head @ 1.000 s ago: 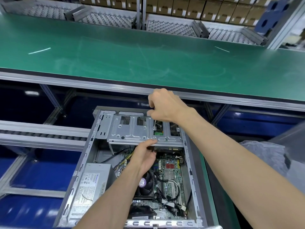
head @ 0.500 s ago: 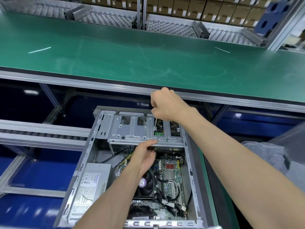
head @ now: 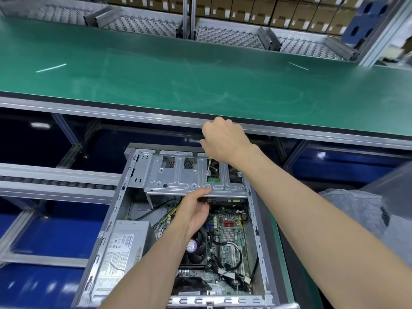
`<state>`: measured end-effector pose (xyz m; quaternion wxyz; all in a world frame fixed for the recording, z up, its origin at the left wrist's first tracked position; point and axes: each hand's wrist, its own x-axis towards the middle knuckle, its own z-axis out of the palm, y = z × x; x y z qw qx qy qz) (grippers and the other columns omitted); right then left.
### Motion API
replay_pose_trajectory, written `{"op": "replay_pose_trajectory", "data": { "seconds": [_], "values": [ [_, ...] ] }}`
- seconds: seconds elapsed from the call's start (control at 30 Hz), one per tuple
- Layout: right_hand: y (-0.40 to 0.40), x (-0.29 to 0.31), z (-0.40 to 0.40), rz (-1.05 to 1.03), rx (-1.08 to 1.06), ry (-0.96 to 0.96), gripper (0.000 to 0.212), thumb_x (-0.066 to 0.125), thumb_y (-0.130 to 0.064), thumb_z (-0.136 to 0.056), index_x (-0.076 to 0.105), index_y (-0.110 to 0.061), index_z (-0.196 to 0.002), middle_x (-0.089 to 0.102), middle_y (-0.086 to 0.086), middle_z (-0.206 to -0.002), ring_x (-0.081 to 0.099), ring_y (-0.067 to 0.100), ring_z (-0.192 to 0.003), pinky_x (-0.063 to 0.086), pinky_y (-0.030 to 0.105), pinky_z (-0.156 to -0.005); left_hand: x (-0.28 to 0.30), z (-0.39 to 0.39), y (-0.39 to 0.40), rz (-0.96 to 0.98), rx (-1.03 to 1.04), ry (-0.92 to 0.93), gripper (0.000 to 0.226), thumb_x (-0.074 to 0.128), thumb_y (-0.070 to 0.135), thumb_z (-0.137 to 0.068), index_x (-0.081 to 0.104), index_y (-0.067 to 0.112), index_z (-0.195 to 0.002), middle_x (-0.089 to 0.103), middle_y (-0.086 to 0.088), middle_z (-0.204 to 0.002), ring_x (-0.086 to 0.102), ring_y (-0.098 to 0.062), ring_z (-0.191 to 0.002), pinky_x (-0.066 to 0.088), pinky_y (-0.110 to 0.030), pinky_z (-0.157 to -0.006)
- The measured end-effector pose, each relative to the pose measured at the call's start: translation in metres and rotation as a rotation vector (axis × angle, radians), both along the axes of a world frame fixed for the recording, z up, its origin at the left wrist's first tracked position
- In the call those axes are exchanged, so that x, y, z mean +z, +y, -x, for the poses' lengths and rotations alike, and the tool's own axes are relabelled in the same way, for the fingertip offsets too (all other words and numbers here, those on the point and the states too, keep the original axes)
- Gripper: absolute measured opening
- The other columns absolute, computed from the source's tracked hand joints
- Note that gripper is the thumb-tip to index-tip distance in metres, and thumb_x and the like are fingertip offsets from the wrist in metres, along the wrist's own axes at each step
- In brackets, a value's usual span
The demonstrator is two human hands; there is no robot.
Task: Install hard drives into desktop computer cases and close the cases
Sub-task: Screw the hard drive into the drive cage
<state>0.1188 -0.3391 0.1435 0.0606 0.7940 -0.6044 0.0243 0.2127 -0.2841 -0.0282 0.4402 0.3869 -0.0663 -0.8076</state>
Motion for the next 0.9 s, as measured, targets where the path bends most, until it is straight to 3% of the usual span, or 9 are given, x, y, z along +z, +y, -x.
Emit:
{"op": "replay_pose_trajectory", "data": {
  "seconds": [0.07, 0.2, 0.3, 0.37, 0.47, 0.6, 0.7, 0.8, 0.9],
  "values": [
    [0.000, 0.003, -0.003, -0.023, 0.014, 0.004, 0.024, 0.061, -0.026, -0.092, 0.045, -0.010, -0.085, 0.038, 0.003, -0.077, 0.047, 0.033, -0.076, 0.037, 0.039, -0.065, 0.000, 0.000, 0.000, -0.006, 0.011, -0.003, 0.010, 0.061, -0.009, -0.087, 0.066, -0.004, -0.095, 0.064, -0.017, -0.109, 0.055, -0.027, -0.119, 0.026, -0.039, -0.122],
    [0.001, 0.012, -0.003, -0.214, 0.067, -0.115, 0.022, 0.061, -0.005, -0.071, 0.066, -0.006, -0.093, 0.060, 0.010, -0.094, 0.061, 0.034, -0.087, 0.056, 0.043, -0.068, 0.000, 0.000, 0.000, -0.003, 0.014, 0.005, 0.011, 0.061, -0.009, -0.088, 0.065, -0.003, -0.096, 0.066, -0.016, -0.106, 0.058, -0.025, -0.113, 0.030, -0.035, -0.119],
    [-0.001, 0.009, 0.001, -0.151, 0.033, -0.107, 0.006, 0.061, -0.009, -0.082, 0.055, -0.010, -0.081, 0.044, 0.006, -0.083, 0.050, 0.034, -0.081, 0.047, 0.040, -0.067, -0.001, 0.000, 0.000, 0.001, 0.010, 0.012, 0.014, 0.060, -0.008, -0.089, 0.065, -0.004, -0.101, 0.064, -0.017, -0.114, 0.060, -0.024, -0.113, 0.035, -0.033, -0.111],
    [-0.003, 0.003, 0.003, -0.085, -0.009, -0.055, 0.028, 0.059, -0.022, -0.094, 0.041, -0.012, -0.076, 0.037, 0.003, -0.078, 0.045, 0.033, -0.079, 0.037, 0.039, -0.068, -0.002, 0.000, -0.001, 0.001, 0.009, 0.007, 0.016, 0.061, -0.008, -0.089, 0.064, -0.004, -0.104, 0.060, -0.018, -0.122, 0.056, -0.025, -0.123, 0.032, -0.033, -0.115],
    [-0.002, 0.005, 0.002, -0.057, -0.008, -0.027, 0.024, 0.062, -0.032, -0.091, 0.047, -0.014, -0.087, 0.043, 0.004, -0.084, 0.049, 0.032, -0.080, 0.037, 0.039, -0.069, -0.001, 0.000, -0.001, -0.003, 0.010, 0.002, 0.021, 0.063, -0.008, -0.085, 0.062, -0.004, -0.106, 0.059, -0.018, -0.127, 0.052, -0.024, -0.128, 0.027, -0.034, -0.117],
    [0.000, 0.011, 0.002, -0.222, 0.074, -0.155, 0.022, 0.062, -0.008, -0.074, 0.057, -0.015, -0.094, 0.056, 0.007, -0.096, 0.057, 0.032, -0.091, 0.051, 0.039, -0.071, 0.001, -0.001, 0.000, 0.003, 0.003, 0.013, 0.027, 0.065, -0.007, -0.082, 0.060, -0.005, -0.109, 0.057, -0.019, -0.130, 0.047, -0.027, -0.135, 0.022, -0.037, -0.123],
    [-0.003, 0.005, 0.003, -0.123, 0.043, -0.115, 0.011, 0.062, -0.012, -0.084, 0.051, -0.012, -0.085, 0.044, 0.005, -0.081, 0.051, 0.035, -0.085, 0.045, 0.039, -0.068, -0.001, 0.000, 0.000, 0.002, 0.000, 0.010, 0.020, 0.063, -0.008, -0.086, 0.062, -0.005, -0.106, 0.051, -0.022, -0.142, 0.044, -0.028, -0.139, 0.019, -0.040, -0.125],
    [-0.004, -0.001, -0.001, -0.022, -0.008, -0.059, 0.020, 0.059, -0.023, -0.095, 0.044, -0.013, -0.087, 0.035, 0.003, -0.080, 0.045, 0.033, -0.080, 0.036, 0.039, -0.068, -0.002, 0.000, 0.000, -0.001, -0.001, 0.012, 0.020, 0.064, -0.008, -0.085, 0.062, -0.004, -0.104, 0.050, -0.021, -0.144, 0.044, -0.027, -0.138, 0.020, -0.039, -0.124],
    [-0.005, 0.003, -0.002, -0.092, 0.026, -0.077, 0.018, 0.065, -0.022, -0.082, 0.051, -0.014, -0.090, 0.043, 0.002, -0.081, 0.050, 0.031, -0.080, 0.041, 0.038, -0.067, 0.000, -0.001, 0.000, 0.016, 0.001, 0.020, 0.035, 0.071, -0.005, -0.071, 0.063, -0.004, -0.105, 0.056, -0.020, -0.138, 0.051, -0.025, -0.131, 0.025, -0.037, -0.122]
  ]
}}
